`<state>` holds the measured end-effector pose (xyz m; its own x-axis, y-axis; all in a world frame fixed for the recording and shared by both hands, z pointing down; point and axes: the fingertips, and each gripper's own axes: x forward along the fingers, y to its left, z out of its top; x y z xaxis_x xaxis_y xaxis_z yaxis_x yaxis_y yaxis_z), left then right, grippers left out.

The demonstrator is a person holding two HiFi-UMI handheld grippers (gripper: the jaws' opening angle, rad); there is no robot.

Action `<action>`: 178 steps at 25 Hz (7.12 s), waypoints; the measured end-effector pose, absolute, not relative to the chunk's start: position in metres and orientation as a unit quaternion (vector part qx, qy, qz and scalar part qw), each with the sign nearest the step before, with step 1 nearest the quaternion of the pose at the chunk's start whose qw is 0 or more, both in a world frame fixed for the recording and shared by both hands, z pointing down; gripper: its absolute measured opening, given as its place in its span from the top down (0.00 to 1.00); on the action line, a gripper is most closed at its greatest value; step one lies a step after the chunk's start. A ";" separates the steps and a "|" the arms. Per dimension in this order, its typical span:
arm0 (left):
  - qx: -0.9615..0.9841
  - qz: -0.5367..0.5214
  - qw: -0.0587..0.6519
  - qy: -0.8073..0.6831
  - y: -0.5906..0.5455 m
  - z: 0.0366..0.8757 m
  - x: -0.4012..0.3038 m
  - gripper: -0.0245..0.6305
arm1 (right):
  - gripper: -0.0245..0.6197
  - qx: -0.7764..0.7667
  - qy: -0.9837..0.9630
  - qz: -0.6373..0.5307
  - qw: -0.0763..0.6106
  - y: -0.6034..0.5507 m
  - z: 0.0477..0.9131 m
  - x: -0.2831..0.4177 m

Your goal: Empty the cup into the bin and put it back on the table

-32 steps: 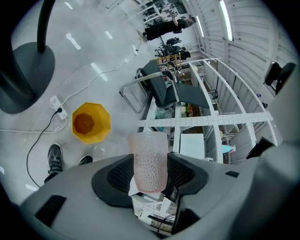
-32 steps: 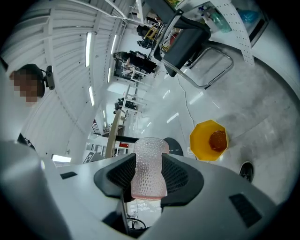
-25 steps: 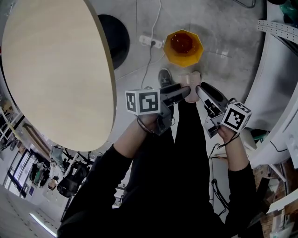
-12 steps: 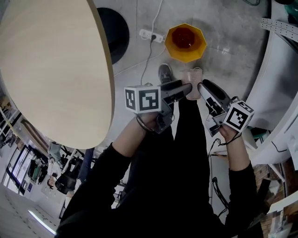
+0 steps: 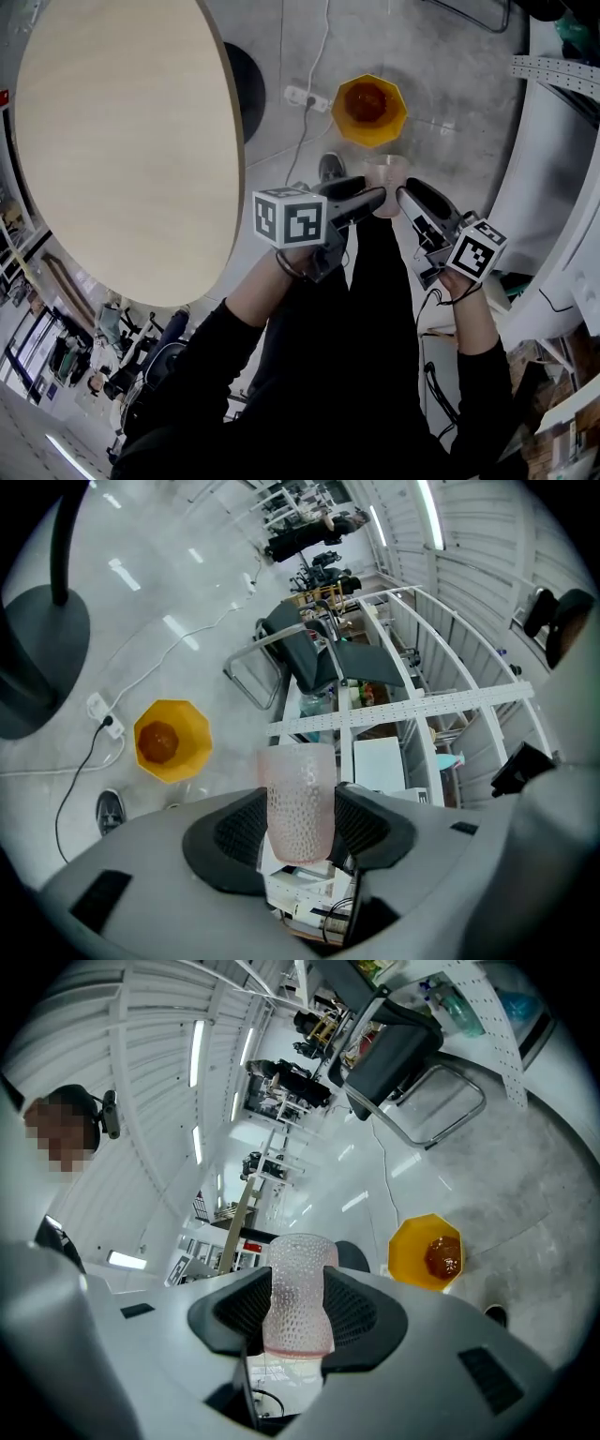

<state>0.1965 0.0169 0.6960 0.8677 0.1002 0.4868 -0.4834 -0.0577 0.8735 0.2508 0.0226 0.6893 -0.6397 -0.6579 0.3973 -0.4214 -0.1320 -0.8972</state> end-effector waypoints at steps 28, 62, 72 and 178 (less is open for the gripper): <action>0.885 0.148 0.422 -0.131 0.031 0.444 0.168 0.61 | 0.68 -0.324 0.855 -0.405 0.023 0.034 0.433 0.216; 0.910 0.216 0.111 -0.337 0.080 0.323 0.028 0.61 | 0.68 -0.074 0.991 -0.063 -0.092 0.067 0.301 0.065; 0.912 0.207 0.104 -0.339 0.086 0.326 -0.095 0.62 | 0.68 -0.083 0.982 -0.036 -0.168 0.078 0.310 -0.059; 0.786 0.067 0.214 -0.576 0.106 0.324 -0.349 0.93 | 0.94 -0.135 0.974 -0.104 -0.149 0.059 0.319 -0.299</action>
